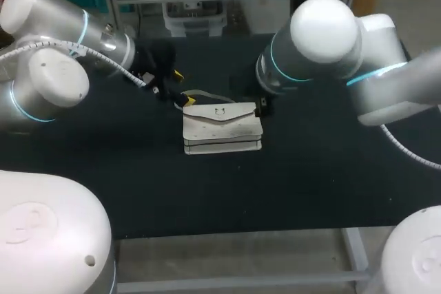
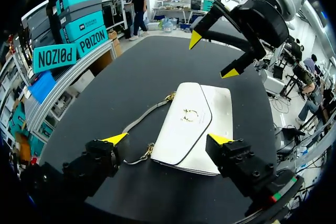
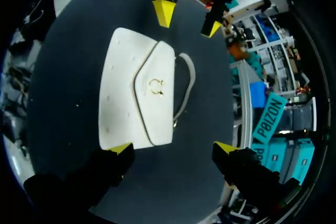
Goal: Pick up the bag, open it, inspect its contents, close it, and place it on the opposite side
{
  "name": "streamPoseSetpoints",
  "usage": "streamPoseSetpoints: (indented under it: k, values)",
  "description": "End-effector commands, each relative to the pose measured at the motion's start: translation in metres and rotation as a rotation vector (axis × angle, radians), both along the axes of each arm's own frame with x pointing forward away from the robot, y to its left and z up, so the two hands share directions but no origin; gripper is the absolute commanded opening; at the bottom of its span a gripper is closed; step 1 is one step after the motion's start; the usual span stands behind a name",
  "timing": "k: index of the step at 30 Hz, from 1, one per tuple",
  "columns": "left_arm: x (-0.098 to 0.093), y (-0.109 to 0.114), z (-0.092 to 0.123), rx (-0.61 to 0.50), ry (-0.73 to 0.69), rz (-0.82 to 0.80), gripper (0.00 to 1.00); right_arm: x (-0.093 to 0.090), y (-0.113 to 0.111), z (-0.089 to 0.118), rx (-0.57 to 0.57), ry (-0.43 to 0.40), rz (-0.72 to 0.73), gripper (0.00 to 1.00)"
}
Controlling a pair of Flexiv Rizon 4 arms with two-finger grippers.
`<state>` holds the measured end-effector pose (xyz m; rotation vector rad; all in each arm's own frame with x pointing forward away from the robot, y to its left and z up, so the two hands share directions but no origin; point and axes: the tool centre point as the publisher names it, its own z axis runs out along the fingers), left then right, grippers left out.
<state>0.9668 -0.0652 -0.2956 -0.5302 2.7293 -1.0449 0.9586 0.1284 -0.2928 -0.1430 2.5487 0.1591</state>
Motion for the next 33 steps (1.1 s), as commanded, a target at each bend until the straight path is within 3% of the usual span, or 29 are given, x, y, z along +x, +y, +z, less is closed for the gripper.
streamPoseSetpoints:
  k: [1,12,20,33]
  values:
    - [0.008,0.003,-0.002,0.074,0.092,0.041,1.0,0.006,0.008,0.014,-0.117,0.353,-0.008,1.0]
    - [0.01,0.024,-0.002,-0.027,0.362,0.189,1.0,0.009,0.001,0.016,0.089,0.646,0.046,1.0]
    - [0.002,0.037,-0.004,-0.079,0.474,0.299,1.0,-0.016,-0.001,0.021,0.363,0.77,0.037,1.0]
    - [0.002,0.037,-0.004,-0.079,0.474,0.299,1.0,-0.016,-0.001,0.021,0.363,0.77,0.037,1.0]
